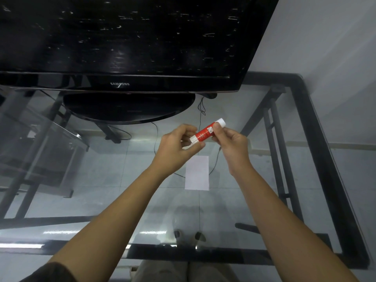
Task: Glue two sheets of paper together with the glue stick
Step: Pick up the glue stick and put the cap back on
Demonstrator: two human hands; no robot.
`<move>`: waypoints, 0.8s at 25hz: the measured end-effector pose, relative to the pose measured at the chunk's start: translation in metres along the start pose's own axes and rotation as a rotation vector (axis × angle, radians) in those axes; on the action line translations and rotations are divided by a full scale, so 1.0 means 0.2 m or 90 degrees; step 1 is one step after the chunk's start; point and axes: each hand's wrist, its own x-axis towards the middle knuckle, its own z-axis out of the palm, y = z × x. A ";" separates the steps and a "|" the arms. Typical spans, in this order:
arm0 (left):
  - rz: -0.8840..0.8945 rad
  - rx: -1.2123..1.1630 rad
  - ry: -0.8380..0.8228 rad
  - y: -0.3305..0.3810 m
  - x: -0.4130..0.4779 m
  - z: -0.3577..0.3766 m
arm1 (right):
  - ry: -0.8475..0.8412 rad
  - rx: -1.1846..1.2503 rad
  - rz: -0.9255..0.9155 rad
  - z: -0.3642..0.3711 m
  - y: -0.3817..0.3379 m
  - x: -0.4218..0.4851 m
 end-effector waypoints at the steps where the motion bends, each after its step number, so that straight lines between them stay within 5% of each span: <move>1: 0.023 0.030 0.005 -0.01 0.00 0.01 | -0.020 -0.005 -0.002 0.00 0.00 0.01; 5: -0.016 0.011 0.057 -0.04 0.01 0.01 | -0.073 -0.063 0.004 -0.10 0.08 0.09; 10: -0.059 -0.013 0.073 -0.04 0.00 -0.01 | 0.012 -0.494 -0.086 -0.27 0.32 0.18; 15: -0.070 -0.017 0.074 -0.06 -0.01 -0.04 | -0.038 -0.657 -0.090 -0.29 0.42 0.20; 17: -0.064 -0.016 0.075 -0.07 -0.01 -0.04 | -0.006 -0.614 -0.093 -0.26 0.39 0.20; 20: -0.064 -0.010 0.073 -0.08 -0.02 -0.03 | 0.021 -0.322 -0.046 -0.19 0.25 0.19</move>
